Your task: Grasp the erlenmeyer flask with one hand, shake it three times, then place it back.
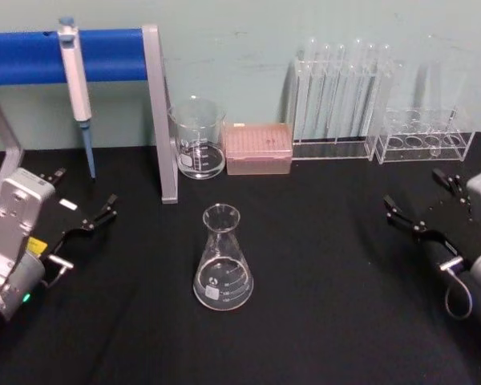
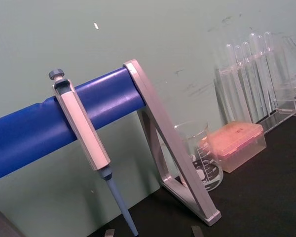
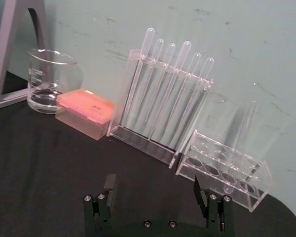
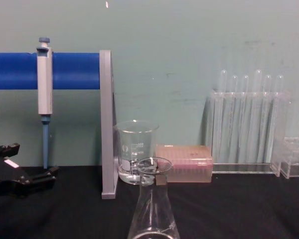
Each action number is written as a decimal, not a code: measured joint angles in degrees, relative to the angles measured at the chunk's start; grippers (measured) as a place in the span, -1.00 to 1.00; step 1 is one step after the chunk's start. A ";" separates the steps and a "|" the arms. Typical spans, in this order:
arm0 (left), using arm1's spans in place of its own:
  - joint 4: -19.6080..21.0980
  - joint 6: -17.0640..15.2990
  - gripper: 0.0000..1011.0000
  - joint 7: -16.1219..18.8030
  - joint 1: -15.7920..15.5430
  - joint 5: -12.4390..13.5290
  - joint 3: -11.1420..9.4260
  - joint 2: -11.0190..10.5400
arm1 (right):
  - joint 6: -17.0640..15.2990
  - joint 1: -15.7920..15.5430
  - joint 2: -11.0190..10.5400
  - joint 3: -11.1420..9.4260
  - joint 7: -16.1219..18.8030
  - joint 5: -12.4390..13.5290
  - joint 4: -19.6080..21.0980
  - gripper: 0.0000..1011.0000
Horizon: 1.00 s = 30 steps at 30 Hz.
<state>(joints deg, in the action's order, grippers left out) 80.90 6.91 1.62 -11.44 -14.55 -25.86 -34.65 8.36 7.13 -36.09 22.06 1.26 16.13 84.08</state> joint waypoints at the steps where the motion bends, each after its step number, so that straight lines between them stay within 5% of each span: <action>1: 0.00 0.00 0.98 0.00 0.00 0.00 0.00 0.00 | 0.21 -0.72 -0.31 -0.45 0.64 0.49 0.47 0.98; 17: 0.00 0.00 0.98 0.00 0.00 0.00 0.00 0.00 | 0.69 -10.77 -4.75 -5.18 8.92 7.73 8.59 0.98; 30: 0.00 0.00 0.98 0.00 0.00 0.00 0.00 0.00 | 0.77 -11.14 -3.36 -4.34 18.03 11.35 10.24 0.98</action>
<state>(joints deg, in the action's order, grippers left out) 80.90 6.91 1.62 -11.43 -14.55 -25.86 -34.65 9.13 -4.01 -39.45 17.72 19.28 27.47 94.32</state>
